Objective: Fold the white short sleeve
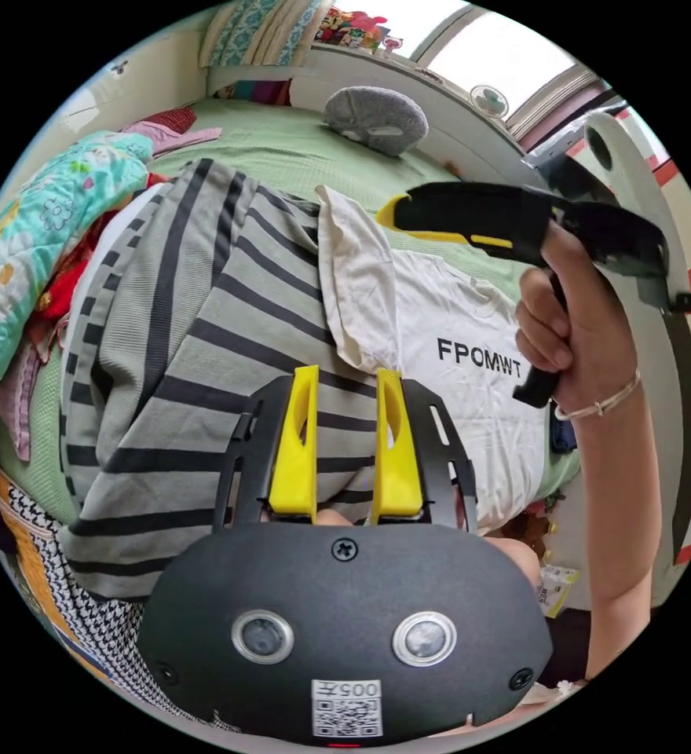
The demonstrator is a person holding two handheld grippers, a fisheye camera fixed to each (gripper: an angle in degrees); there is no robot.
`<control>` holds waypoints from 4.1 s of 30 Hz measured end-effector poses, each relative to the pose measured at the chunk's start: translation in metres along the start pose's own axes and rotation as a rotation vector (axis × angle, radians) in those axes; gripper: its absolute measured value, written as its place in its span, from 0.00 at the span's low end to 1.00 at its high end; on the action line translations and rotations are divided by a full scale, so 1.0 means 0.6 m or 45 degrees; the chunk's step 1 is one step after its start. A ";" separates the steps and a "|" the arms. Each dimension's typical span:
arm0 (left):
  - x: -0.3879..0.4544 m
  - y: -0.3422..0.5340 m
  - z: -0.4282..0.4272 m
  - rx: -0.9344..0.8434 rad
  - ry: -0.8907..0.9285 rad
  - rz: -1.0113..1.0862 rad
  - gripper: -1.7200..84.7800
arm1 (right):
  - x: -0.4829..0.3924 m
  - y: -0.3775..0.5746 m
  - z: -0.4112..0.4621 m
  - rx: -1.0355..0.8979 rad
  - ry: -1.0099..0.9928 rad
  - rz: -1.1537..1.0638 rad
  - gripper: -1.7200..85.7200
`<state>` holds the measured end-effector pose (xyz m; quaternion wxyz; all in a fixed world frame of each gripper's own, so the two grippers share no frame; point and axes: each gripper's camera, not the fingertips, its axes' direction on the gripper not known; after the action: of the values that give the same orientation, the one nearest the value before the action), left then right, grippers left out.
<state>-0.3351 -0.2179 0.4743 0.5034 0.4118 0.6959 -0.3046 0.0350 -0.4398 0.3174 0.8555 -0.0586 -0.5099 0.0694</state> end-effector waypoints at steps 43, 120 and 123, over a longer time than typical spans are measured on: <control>-0.020 -0.026 0.092 -0.015 0.138 0.183 0.02 | 0.105 -0.109 0.129 -0.085 0.225 0.212 0.02; 0.170 -0.057 0.387 -0.134 -0.036 0.267 0.10 | 0.415 0.588 0.149 -0.016 -0.151 0.487 0.01; 0.185 -0.056 0.406 -0.156 -0.054 0.286 0.10 | 0.416 0.591 0.152 -0.058 -0.135 0.495 0.01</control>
<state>-0.2723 -0.4082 0.2939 0.5732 0.4491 0.6518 -0.2119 0.0514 -0.0439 0.5155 0.7964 -0.1715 -0.5346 0.2248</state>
